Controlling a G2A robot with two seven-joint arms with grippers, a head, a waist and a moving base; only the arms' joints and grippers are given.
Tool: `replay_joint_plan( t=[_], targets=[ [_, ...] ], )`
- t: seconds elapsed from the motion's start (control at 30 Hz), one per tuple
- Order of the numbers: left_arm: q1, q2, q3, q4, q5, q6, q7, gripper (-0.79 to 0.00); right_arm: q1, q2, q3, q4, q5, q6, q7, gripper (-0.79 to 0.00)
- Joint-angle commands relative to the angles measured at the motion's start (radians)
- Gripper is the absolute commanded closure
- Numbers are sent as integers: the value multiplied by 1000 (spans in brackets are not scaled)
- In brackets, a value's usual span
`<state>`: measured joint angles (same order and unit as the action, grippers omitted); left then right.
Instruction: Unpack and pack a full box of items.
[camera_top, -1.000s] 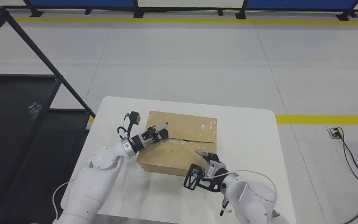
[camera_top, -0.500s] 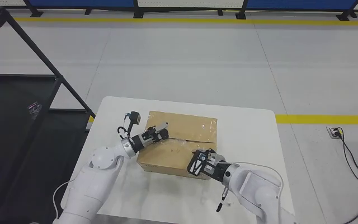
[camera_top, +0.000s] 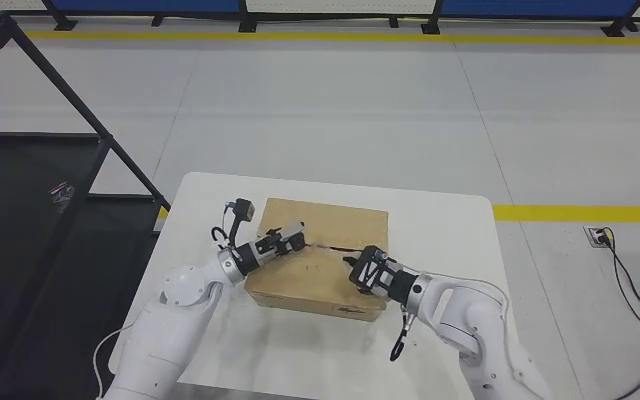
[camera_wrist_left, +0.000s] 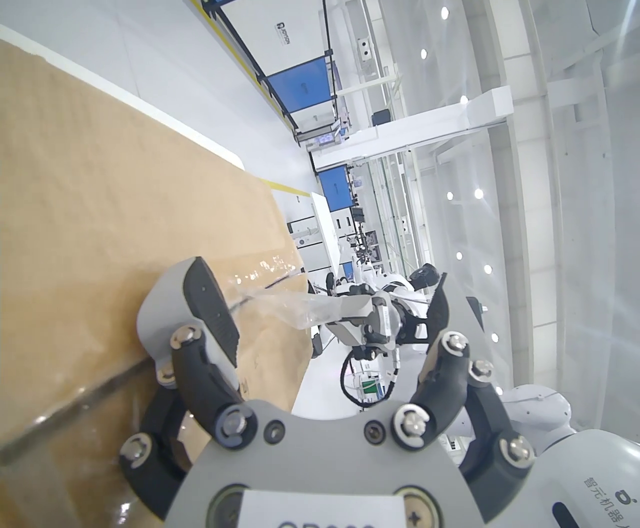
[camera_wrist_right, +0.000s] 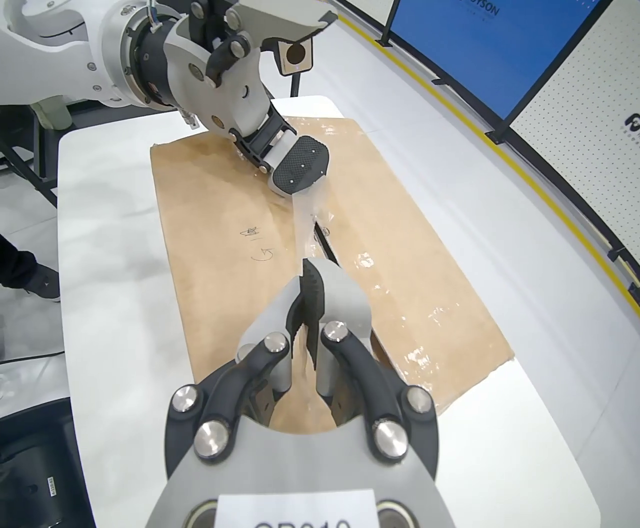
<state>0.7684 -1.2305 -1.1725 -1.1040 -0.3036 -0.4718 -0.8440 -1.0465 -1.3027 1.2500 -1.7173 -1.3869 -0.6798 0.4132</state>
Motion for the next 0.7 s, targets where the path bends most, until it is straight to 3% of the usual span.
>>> replay_joint_plan(
  t=[0.0, 0.63, 0.67],
  targets=[
    [2, 0, 5, -11, 6, 8, -1, -785, -6, 2, 4, -2, 1, 5, -8, 0],
    [-48, -22, 65, 70, -1, 14, 17, -785, -49, 26, 34, -28, 15, -1, -36, 0],
    [-51, -23, 68, 76, -1, 12, 18, -785, -50, 27, 35, -27, 17, -1, -36, -65]
  ],
)
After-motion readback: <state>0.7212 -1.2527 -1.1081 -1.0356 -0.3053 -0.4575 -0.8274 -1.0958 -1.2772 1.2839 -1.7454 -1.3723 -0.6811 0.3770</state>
